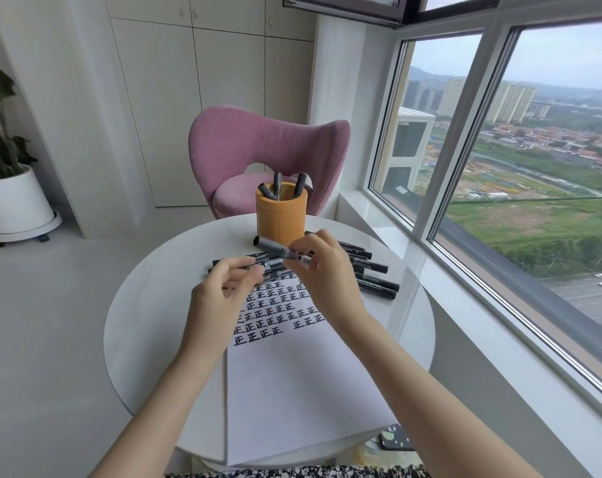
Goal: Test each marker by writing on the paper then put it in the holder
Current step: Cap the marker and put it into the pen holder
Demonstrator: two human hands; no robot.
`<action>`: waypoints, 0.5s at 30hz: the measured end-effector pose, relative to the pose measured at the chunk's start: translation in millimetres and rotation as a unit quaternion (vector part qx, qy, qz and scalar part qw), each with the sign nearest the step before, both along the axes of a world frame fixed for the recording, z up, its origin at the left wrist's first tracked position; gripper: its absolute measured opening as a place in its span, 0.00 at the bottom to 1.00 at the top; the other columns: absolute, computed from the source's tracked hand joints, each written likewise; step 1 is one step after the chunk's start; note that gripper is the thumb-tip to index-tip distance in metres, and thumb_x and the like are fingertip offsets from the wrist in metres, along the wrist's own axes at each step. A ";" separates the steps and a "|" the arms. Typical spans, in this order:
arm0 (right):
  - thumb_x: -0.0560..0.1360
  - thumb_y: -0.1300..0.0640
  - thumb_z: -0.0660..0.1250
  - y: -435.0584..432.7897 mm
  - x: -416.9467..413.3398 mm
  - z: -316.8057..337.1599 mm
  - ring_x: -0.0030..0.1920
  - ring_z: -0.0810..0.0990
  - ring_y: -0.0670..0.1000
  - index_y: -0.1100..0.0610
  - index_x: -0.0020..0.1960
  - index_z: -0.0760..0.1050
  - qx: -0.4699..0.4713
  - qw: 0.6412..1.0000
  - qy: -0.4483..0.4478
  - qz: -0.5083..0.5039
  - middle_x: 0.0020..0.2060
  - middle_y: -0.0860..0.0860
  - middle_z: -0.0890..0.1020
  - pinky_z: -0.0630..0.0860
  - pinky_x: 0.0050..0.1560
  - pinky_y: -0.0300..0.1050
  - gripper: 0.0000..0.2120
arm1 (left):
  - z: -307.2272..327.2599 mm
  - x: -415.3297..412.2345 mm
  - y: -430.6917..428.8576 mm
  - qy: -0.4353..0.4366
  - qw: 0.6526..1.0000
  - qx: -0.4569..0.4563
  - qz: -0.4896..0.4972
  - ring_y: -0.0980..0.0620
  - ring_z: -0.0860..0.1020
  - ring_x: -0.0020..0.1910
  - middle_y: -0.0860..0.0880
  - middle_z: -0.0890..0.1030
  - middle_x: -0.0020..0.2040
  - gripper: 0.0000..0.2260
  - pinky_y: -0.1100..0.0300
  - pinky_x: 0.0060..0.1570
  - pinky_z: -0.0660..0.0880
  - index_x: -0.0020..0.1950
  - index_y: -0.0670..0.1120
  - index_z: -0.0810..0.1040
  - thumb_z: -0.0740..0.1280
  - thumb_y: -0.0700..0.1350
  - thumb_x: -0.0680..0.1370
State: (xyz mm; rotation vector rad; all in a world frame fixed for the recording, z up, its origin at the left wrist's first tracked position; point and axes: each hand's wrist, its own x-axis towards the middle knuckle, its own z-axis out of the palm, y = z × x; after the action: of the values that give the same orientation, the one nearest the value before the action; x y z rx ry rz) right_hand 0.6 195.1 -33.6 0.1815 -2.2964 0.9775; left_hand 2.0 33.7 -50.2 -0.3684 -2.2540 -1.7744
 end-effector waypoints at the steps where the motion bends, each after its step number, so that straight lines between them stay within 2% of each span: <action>1: 0.71 0.60 0.73 1.3 -6.6 5.9 0.37 0.73 0.50 0.60 0.46 0.78 -0.047 0.999 -0.001 -0.003 0.44 0.52 0.77 0.74 0.40 0.48 0.06 | -1.4 -4.4 -1.6 0.007 1.000 -0.026 0.014 0.55 0.80 0.46 0.51 0.83 0.44 0.09 0.64 0.49 0.74 0.51 0.48 0.79 0.67 0.50 0.75; 3: 0.73 0.59 0.71 3.9 -22.0 19.0 0.39 0.75 0.51 0.58 0.46 0.77 -0.125 0.992 0.007 -0.012 0.44 0.54 0.79 0.75 0.43 0.48 0.05 | -5.4 -12.2 -4.6 0.036 0.992 -0.113 0.045 0.56 0.79 0.44 0.51 0.83 0.45 0.04 0.68 0.45 0.72 0.49 0.47 0.80 0.68 0.42 0.76; 6: 0.75 0.57 0.70 6.9 -49.9 37.9 0.44 0.79 0.52 0.55 0.46 0.75 -0.177 0.984 0.003 -0.027 0.45 0.55 0.81 0.77 0.48 0.49 0.04 | -9.2 -18.2 -4.7 0.069 0.972 -0.217 0.063 0.52 0.77 0.44 0.51 0.81 0.46 0.06 0.61 0.45 0.74 0.48 0.47 0.81 0.68 0.38 0.75; 8: 0.75 0.57 0.69 6.9 -68.0 49.8 0.45 0.79 0.54 0.51 0.42 0.73 -0.201 0.979 0.012 -0.032 0.45 0.57 0.81 0.77 0.49 0.49 0.06 | -9.2 -21.2 -3.5 0.081 0.965 -0.241 0.068 0.50 0.76 0.46 0.51 0.80 0.46 0.07 0.55 0.48 0.76 0.50 0.46 0.81 0.69 0.37 0.74; 10: 0.75 0.57 0.69 7.1 -83.4 60.8 0.45 0.79 0.53 0.51 0.42 0.71 -0.211 0.976 0.025 -0.038 0.46 0.57 0.80 0.75 0.48 0.46 0.07 | -10.0 -24.2 -2.3 0.090 0.959 -0.260 0.068 0.50 0.76 0.49 0.50 0.80 0.48 0.08 0.54 0.50 0.75 0.51 0.46 0.81 0.69 0.38 0.74; 13: 0.76 0.60 0.67 7.1 -100.3 73.4 0.44 0.77 0.50 0.56 0.48 0.72 -0.215 0.975 0.045 -0.032 0.46 0.56 0.79 0.74 0.45 0.41 0.04 | -11.1 -27.5 -1.4 0.091 0.953 -0.280 0.066 0.50 0.74 0.51 0.51 0.79 0.49 0.08 0.55 0.52 0.74 0.52 0.47 0.81 0.69 0.39 0.74; 15: 0.77 0.61 0.66 5.2 -107.0 77.9 0.43 0.75 0.46 0.59 0.54 0.72 -0.208 0.976 0.048 -0.034 0.43 0.52 0.77 0.72 0.44 0.37 0.07 | -11.8 -28.0 -0.7 0.091 0.951 -0.287 0.069 0.51 0.74 0.52 0.52 0.79 0.50 0.08 0.56 0.52 0.74 0.52 0.47 0.81 0.69 0.39 0.74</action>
State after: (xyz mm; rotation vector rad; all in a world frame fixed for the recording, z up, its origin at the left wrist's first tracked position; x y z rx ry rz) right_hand -106.4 200.3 44.3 -0.0246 -1.9466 1.3533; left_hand -26.0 33.0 -62.0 -0.4424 -2.5442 -0.9458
